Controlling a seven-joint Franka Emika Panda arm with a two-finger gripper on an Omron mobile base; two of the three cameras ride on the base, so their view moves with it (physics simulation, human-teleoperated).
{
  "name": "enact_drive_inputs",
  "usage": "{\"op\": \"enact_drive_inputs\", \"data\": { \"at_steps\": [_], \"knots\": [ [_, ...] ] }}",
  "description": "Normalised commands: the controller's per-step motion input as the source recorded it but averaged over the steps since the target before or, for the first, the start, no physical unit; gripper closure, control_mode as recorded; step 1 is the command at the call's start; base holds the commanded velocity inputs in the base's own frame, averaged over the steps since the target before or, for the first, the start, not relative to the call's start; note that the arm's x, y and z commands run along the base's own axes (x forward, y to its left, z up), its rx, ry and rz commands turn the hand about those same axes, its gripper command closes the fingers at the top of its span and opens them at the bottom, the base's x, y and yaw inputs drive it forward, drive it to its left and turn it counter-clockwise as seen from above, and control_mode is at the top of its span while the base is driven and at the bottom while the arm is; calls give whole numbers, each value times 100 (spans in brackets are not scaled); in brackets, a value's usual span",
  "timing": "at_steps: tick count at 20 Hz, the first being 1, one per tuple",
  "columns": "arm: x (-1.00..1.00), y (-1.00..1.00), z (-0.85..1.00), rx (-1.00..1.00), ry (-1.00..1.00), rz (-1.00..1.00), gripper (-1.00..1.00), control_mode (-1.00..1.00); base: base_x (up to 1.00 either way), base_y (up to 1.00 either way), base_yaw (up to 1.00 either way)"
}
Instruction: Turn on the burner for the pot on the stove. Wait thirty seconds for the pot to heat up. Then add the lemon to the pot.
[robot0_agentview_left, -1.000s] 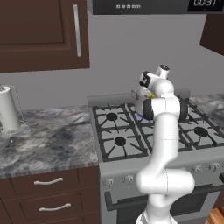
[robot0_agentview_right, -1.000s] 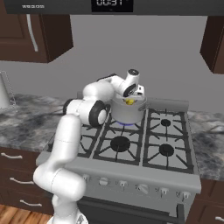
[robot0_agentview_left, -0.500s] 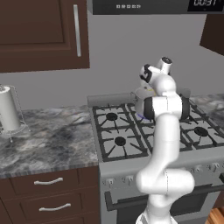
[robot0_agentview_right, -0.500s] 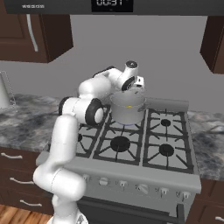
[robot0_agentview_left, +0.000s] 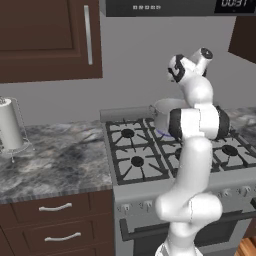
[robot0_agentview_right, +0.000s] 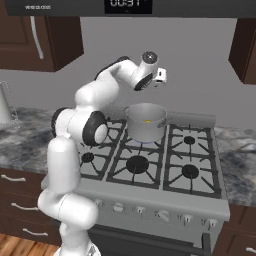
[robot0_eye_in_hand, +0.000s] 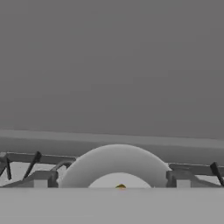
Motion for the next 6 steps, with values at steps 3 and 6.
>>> {"op": "enact_drive_inputs", "data": {
  "at_steps": [3, 6],
  "knots": [
    [-61, 4, 10, -8, -35, 3, -100, -100, 0, 0, 0],
    [0, 9, 0, -9, 4, 0, -100, -100, 0, 0, 0]
  ]
}}
